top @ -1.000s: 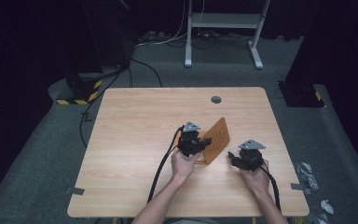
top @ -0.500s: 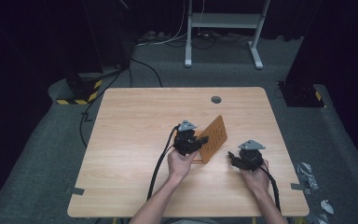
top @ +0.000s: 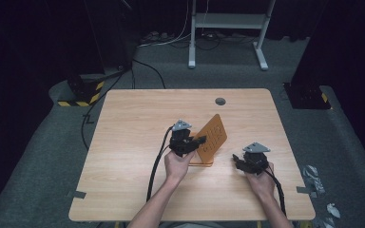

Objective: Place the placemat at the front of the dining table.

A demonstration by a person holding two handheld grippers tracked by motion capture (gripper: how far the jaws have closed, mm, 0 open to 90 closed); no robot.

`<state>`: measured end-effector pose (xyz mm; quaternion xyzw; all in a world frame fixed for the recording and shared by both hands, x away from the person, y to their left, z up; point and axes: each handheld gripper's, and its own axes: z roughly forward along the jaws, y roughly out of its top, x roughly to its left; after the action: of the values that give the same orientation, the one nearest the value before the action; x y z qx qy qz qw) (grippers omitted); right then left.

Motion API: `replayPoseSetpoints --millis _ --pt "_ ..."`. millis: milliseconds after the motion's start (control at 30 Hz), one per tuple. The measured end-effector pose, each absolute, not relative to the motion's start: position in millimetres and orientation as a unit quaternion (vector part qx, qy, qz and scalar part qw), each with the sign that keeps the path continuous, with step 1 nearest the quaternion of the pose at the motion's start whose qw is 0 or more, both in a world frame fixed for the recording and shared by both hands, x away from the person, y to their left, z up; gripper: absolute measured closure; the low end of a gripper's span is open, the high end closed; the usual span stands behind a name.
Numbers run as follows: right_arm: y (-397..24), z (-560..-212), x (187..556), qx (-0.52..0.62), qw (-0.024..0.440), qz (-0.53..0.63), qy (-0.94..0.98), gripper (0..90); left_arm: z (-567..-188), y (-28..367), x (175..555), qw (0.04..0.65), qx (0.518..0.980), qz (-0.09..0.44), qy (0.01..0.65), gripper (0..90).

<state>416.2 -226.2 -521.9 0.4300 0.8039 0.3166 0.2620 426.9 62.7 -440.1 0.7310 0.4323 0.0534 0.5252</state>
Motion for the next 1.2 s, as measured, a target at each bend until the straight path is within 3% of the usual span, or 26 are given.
replayPoseSetpoints --millis 1200 --pt "-228.0 -521.7 417.9 0.441 0.245 0.323 0.801 36.6 -418.6 136.8 413.3 0.514 0.711 0.112 0.466 86.0"
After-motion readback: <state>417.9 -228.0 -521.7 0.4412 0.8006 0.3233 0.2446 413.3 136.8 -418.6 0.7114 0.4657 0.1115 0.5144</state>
